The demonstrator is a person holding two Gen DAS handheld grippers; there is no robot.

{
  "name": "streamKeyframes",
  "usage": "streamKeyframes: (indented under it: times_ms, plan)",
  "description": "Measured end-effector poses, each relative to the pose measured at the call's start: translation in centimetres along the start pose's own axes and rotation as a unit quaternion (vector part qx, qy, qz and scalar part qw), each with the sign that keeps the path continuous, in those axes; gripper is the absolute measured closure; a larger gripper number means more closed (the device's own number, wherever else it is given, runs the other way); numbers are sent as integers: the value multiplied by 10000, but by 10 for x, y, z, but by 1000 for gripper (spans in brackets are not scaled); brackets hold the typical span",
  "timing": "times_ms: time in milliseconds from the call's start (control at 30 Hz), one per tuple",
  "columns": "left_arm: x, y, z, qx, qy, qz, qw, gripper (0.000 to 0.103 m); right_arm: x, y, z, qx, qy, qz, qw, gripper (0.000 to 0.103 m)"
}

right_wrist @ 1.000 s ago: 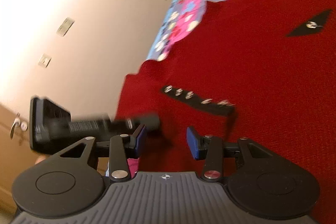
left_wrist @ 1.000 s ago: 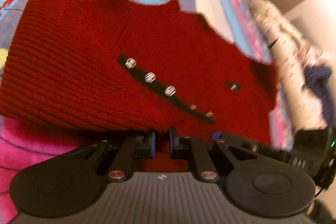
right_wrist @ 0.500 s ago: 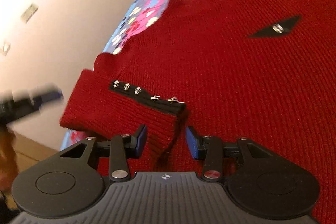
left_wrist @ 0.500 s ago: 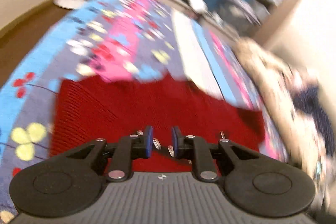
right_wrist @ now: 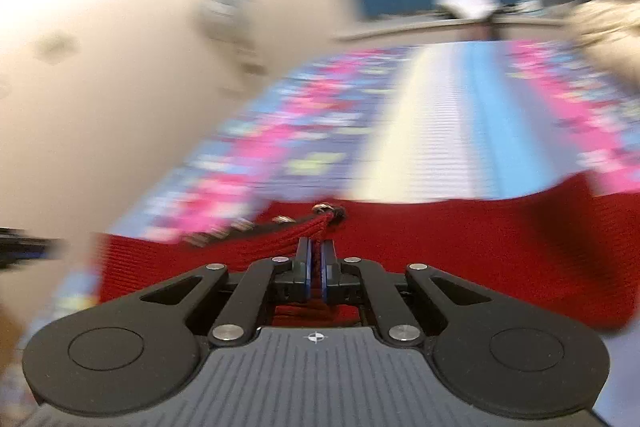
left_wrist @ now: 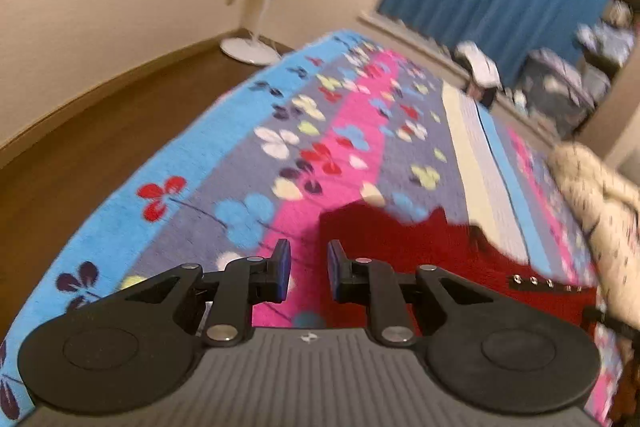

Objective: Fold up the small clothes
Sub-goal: 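Lay the sleeve flat on the body and open the left gripper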

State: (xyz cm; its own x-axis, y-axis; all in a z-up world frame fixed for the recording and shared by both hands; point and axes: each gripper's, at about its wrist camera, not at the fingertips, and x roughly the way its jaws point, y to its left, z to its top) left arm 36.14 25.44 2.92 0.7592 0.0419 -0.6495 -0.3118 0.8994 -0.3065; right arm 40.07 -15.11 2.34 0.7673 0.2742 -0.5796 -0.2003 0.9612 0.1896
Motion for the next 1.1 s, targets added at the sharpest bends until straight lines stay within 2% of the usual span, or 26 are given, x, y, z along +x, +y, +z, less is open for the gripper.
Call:
streamKeyframes:
  times_ms: [67,167,400,467,500,533,567,667,767,833,867,900,933,1000,1100]
  plan:
    - [10,-13,-8,341,117,-14,9993,83,11,-32,1,303,163,-356,9988,99]
    - [25,-30,-20,703,281,-49,9971,80,18,-53,-1,386,289,-772,9959,99]
    - [56,-64,-47,1189,707,-359,9897,79,33,-50,-5,320,387,-915,9945,99]
    - [70,-74,-57,1445,1009,-389,9836,79,37,-51,-10,277,613,-963,9931,98]
    - [80,-79,-65,1767,1281,-149,9758,78,39,-54,-12,303,658,-1061,9917,98]
    - [87,-83,-73,2078,1416,117,9678,64,37,-58,-12,359,649,-1169,9904,97]
    - [88,-84,-76,2247,1363,245,9645,58,35,-61,-11,427,612,-1224,9897,97]
    - [85,-80,-70,2119,1312,330,9679,59,24,-64,-6,567,291,-1153,9913,96]
    - [84,-74,-64,1908,1146,365,9742,59,21,-55,-6,526,119,-585,9968,92]
    - [80,-72,-59,1805,1007,303,9779,59,30,-47,-10,404,365,-313,9980,88]
    - [78,-73,-58,1779,956,298,9790,59,38,-45,-14,333,614,-269,9972,86]
    - [80,-72,-57,1786,974,337,9785,59,48,-43,-20,251,968,-282,9946,78]
    - [83,-73,-59,1857,1110,469,9752,58,59,-42,-28,152,1321,-357,9905,76]
    - [89,-71,-64,1951,1314,611,9700,53,62,-38,-34,-84,1304,-448,9904,77]
    - [84,-70,-58,1761,1164,531,9760,53,53,-31,-27,-182,1053,-500,9930,76]
